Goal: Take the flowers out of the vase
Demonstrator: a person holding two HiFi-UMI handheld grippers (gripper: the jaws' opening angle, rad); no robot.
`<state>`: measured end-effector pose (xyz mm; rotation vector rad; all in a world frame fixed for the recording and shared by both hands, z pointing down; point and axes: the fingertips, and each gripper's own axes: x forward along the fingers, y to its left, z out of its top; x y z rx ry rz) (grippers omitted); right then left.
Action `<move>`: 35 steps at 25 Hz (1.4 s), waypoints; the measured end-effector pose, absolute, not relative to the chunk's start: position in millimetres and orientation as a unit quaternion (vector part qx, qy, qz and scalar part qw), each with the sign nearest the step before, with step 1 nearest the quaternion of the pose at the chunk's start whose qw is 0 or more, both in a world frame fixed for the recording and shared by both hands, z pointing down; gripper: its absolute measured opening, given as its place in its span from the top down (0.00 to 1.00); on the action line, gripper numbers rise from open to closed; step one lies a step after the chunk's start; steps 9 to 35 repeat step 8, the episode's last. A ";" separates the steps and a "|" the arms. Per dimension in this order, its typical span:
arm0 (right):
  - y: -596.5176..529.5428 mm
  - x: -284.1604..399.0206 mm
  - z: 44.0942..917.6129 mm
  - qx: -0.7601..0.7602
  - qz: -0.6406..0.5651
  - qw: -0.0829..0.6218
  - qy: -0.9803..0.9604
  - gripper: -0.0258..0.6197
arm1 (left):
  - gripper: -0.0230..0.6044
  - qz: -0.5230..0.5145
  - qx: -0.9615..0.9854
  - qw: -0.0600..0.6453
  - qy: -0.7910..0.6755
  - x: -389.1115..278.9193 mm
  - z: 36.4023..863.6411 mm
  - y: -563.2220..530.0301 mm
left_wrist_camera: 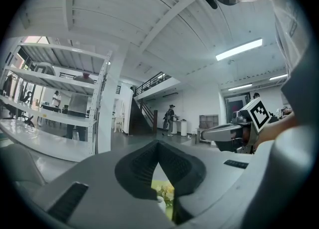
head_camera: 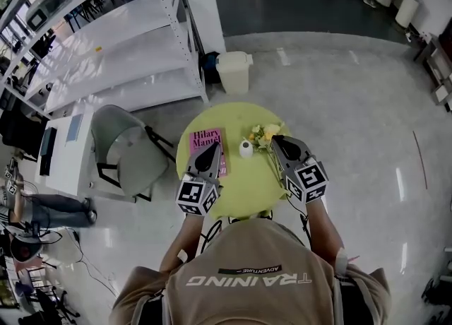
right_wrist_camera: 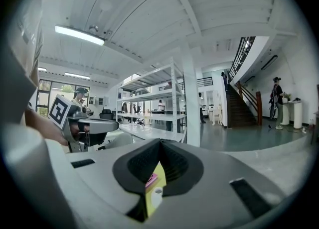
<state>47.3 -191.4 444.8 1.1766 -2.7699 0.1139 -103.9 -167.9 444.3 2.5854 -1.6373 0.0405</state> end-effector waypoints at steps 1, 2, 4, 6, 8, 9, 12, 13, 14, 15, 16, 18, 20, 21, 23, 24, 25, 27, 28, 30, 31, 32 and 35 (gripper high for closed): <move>-191.1 46.8 446.0 0.388 0.037 0.067 -0.918 0.96 | 0.96 0.014 0.844 0.040 -0.534 -103.6 444.5 -168.1; -191.4 46.2 446.7 0.387 0.037 0.068 -0.919 0.96 | 0.96 0.014 0.844 0.040 -0.534 -103.7 444.2 -168.6; -193.9 45.6 446.0 0.386 0.037 0.068 -0.919 0.96 | 0.96 0.016 0.845 0.039 -0.534 -104.1 442.3 -171.0; -197.8 45.7 443.7 0.386 0.038 0.066 -0.919 0.96 | 0.96 0.017 0.844 0.038 -0.534 -104.7 439.9 -174.0; -201.7 46.3 441.4 0.387 0.038 0.064 -0.919 0.96 | 0.96 0.018 0.844 0.037 -0.535 -105.2 437.9 -176.9; -201.7 46.3 441.4 0.387 0.038 0.064 -0.919 0.96 | 0.96 0.018 0.844 0.037 -0.535 -105.2 437.9 -176.9; -201.7 46.3 441.4 0.387 0.038 0.064 -0.919 0.96 | 0.96 0.018 0.844 0.037 -0.535 -105.2 437.9 -176.9; -201.7 46.3 441.4 0.387 0.038 0.064 -0.919 0.96 | 0.96 0.018 0.844 0.037 -0.535 -105.2 437.9 -176.9; -201.7 46.3 441.4 0.387 0.038 0.064 -0.919 0.96 | 0.96 0.018 0.844 0.037 -0.535 -105.2 437.9 -176.9; -201.7 46.3 441.4 0.387 0.038 0.064 -0.919 0.96 | 0.96 0.018 0.844 0.037 -0.535 -105.2 437.9 -176.9; -201.7 46.3 441.4 0.387 0.038 0.064 -0.919 0.96 | 0.96 0.018 0.844 0.037 -0.535 -105.2 437.9 -176.9; -201.7 46.3 441.4 0.387 0.038 0.064 -0.919 0.96 | 0.96 0.018 0.844 0.037 -0.535 -105.2 437.9 -176.9; -201.7 46.3 441.4 0.387 0.038 0.064 -0.919 0.96 | 0.96 0.018 0.844 0.037 -0.535 -105.2 437.9 -176.9; -201.7 46.3 441.4 0.387 0.038 0.064 -0.919 0.96 | 0.96 0.018 0.844 0.037 -0.535 -105.2 437.9 -176.9; -201.7 46.3 441.4 0.387 0.038 0.064 -0.919 0.96 | 0.96 0.018 0.844 0.037 -0.535 -105.2 437.9 -176.9; -201.7 46.3 441.4 0.387 0.038 0.064 -0.919 0.96 | 0.96 0.018 0.844 0.037 -0.535 -105.2 437.9 -176.9; -201.7 46.3 441.4 0.387 0.038 0.064 -0.919 0.96 | 0.96 0.018 0.844 0.037 -0.535 -105.2 437.9 -176.9; -201.7 46.3 441.4 0.387 0.038 0.064 -0.919 0.96 | 0.96 0.018 0.844 0.037 -0.535 -105.2 437.9 -176.9; -201.7 46.3 441.4 0.387 0.038 0.064 -0.919 0.96 | 0.96 0.018 0.844 0.037 -0.535 -105.2 437.9 -176.9; -201.7 46.3 441.4 0.387 0.038 0.064 -0.919 0.96 | 0.96 0.018 0.844 0.037 -0.535 -105.2 437.9 -176.9; -201.7 46.3 441.4 0.387 0.038 0.064 -0.919 0.96 | 0.96 0.018 0.844 0.037 -0.535 -105.2 437.9 -176.9; -201.7 46.3 441.4 0.387 0.038 0.064 -0.919 0.96 | 0.96 0.018 0.844 0.037 -0.535 -105.2 437.9 -176.9; -201.7 46.3 441.4 0.387 0.038 0.064 -0.919 0.96 | 0.96 0.018 0.844 0.037 -0.535 -105.2 437.9 -176.9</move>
